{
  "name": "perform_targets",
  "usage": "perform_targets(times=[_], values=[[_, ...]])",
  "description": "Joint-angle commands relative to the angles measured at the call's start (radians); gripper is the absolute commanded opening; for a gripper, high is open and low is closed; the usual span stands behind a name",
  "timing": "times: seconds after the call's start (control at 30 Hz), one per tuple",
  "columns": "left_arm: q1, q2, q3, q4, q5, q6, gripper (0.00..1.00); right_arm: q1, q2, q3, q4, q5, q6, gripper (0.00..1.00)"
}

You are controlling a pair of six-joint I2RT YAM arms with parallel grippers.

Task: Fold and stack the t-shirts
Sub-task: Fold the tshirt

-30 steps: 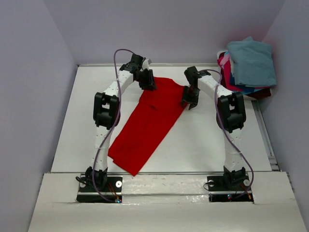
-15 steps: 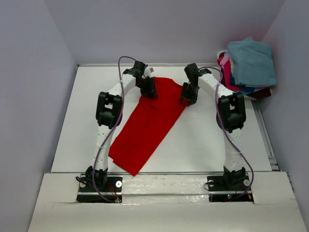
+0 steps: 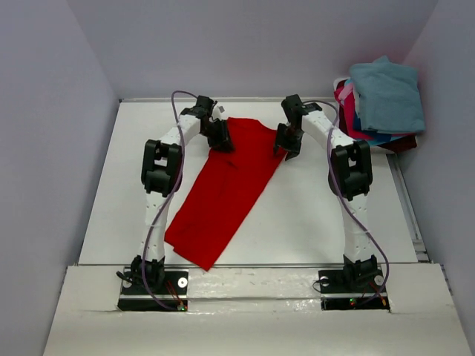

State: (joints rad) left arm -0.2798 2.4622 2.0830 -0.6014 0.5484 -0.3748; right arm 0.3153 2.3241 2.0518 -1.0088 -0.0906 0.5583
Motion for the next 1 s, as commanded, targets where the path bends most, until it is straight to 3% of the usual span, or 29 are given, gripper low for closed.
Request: perform_targets(times=[0.0, 0.23, 0.37, 0.57, 0.97], values=[[0.074, -0.023, -0.057, -0.054, -0.123, -0.012, 0.41, 0.005, -0.006, 0.031, -0.004, -0.034, -0.017, 0.56], [0.134, -0.052, -0.098, -0.035, -0.165, -0.047, 0.41, 0.005, -0.022, 0.005, 0.009, -0.047, -0.034, 0.59], [0.175, -0.062, -0.116, -0.026, -0.188, -0.072, 0.41, 0.014, -0.022, 0.015, 0.012, -0.128, -0.054, 0.59], [0.176, -0.051, -0.094, -0.038, -0.196, -0.075, 0.41, 0.103, -0.071, -0.041, 0.018, -0.277, -0.106, 0.59], [0.185, -0.029, -0.07, -0.054, -0.2, -0.067, 0.41, 0.347, -0.256, -0.254, 0.075, -0.368, -0.069, 0.6]])
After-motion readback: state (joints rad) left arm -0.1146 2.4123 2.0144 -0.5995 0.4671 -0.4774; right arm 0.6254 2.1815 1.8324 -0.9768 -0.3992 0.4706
